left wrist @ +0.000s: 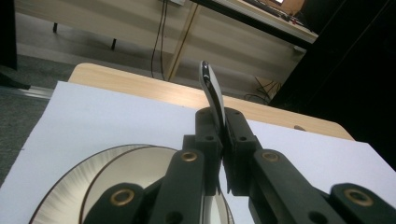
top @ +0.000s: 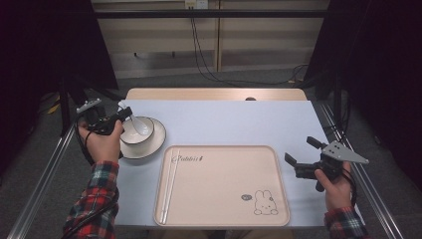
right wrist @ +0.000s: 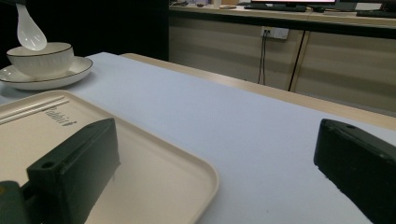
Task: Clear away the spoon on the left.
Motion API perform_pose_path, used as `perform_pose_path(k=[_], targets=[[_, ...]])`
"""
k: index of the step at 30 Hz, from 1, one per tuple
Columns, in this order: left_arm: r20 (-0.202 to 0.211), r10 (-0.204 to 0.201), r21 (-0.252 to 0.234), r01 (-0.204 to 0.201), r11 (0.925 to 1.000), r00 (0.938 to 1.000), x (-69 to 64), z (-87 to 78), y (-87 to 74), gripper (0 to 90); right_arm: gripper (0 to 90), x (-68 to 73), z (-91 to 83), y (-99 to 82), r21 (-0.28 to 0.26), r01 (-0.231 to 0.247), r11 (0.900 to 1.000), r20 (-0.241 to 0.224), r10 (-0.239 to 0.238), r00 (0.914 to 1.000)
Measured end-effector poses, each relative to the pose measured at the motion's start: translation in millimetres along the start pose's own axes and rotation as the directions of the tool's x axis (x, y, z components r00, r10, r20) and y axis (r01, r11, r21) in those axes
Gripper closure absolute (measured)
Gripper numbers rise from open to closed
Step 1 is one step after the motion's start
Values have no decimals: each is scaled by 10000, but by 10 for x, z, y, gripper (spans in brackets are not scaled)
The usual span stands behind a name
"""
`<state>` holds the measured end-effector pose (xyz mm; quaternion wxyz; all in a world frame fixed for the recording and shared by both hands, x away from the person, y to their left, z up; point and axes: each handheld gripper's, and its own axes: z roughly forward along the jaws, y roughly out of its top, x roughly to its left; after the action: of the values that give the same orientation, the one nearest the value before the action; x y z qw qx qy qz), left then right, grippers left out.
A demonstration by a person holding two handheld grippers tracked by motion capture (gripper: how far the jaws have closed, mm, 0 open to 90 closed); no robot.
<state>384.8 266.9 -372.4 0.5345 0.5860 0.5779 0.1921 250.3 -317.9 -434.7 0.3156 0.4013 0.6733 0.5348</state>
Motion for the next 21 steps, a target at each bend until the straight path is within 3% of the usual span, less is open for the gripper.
perform_pose_path(k=[9,11,13,21], targets=[[418,98,169,-105,9998,9991,-106,8,-33,862,0,4,-7,3,13,9,10000,23,-9,10000],[656,-147,188,135,9997,9977,-133,14,-46,862,0,2,-11,4,12,34,10000,54,-34,10000],[690,107,266,-126,9996,9976,-159,17,-55,862,0,2,-12,4,6,19,10000,10,-19,10000],[1179,2,429,-53,9991,9930,-265,-2,-83,862,0,6,-10,5,-79,91,9999,8,-91,10000]])
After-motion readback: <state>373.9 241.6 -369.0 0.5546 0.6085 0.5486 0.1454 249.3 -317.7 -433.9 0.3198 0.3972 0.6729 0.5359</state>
